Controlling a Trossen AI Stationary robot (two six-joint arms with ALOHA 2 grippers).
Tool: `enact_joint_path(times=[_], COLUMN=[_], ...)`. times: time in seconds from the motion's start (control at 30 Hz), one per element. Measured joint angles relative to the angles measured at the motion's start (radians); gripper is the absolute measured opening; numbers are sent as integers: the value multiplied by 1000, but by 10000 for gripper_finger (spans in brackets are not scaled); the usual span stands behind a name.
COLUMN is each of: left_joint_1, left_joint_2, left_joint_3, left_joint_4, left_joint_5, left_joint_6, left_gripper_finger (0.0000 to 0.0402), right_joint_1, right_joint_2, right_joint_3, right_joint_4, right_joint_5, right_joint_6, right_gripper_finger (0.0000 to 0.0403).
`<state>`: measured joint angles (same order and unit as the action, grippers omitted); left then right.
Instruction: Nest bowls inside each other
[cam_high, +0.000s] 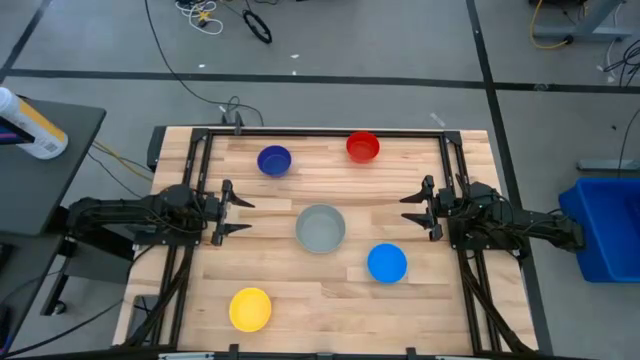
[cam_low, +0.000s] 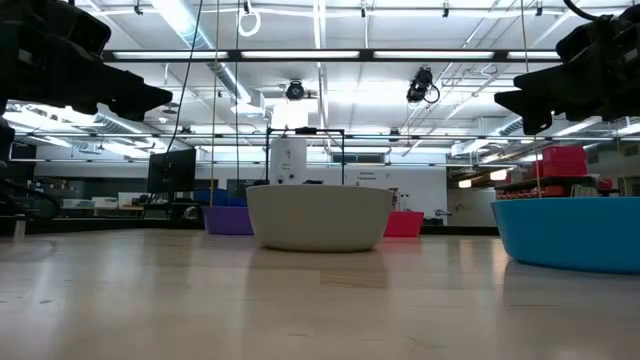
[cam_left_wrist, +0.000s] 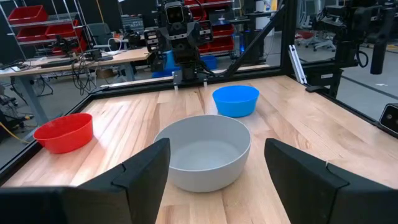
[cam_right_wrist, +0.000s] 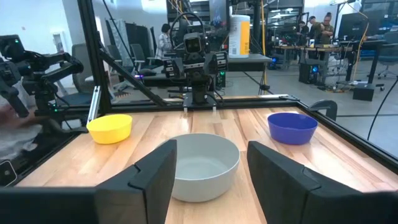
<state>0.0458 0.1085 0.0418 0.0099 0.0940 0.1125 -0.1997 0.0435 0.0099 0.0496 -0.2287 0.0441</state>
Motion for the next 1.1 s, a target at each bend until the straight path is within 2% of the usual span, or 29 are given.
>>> enact_joint_path(times=[0.6,0.97,1.1], left_joint_1=[0,0,0], left_joint_2=[0,0,0], left_joint_3=[0,0,0], left_joint_4=[6,75,106], left_joint_5=[0,-70,-114], left_joint_6=[0,-48,-55], left_gripper_finger=[268,268,268], right_joint_1=[0,0,0], right_joint_2=[0,0,0], right_joint_3=[0,0,0], right_joint_4=[0,0,11], right_joint_5=[0,0,-19], right_joint_6=[0,1,59], right_gripper_finger=[222,237,244])
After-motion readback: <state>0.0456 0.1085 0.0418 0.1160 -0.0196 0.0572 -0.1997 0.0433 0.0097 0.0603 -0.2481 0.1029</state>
